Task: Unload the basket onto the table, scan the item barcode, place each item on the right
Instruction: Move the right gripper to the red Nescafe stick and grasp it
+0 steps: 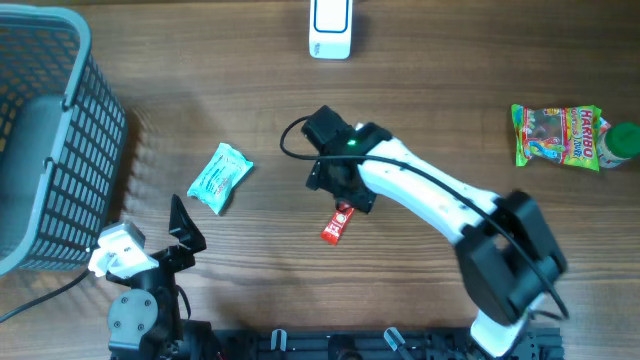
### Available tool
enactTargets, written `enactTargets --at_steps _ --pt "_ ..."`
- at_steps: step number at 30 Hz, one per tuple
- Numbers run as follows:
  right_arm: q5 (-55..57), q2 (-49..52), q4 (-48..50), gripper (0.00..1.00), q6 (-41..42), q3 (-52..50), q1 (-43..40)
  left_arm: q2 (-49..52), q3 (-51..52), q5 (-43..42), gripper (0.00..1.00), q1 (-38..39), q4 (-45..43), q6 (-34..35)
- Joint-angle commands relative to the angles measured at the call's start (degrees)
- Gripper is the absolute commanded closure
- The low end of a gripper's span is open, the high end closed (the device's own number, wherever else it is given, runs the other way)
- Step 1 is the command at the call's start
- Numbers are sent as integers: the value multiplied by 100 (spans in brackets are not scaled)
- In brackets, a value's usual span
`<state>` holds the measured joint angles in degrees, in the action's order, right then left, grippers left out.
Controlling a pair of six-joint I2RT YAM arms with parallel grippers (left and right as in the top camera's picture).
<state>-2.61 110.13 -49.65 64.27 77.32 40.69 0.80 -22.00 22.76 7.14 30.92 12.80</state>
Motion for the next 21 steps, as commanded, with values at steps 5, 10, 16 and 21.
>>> enactTargets --at_steps 5,10,16,21 --pt "-348 527 236 26 24 2 -223 -52 57 -26 0 26 -15 33" --pt "-345 527 -164 27 20 33 -352 -52 57 -26 0 26 -15 33" --pt "-323 529 -243 28 -120 22 -439 -52 57 -26 0 26 -15 33" --pt "-188 704 -205 28 -127 -4 -437 -52 57 -26 0 26 -15 33"
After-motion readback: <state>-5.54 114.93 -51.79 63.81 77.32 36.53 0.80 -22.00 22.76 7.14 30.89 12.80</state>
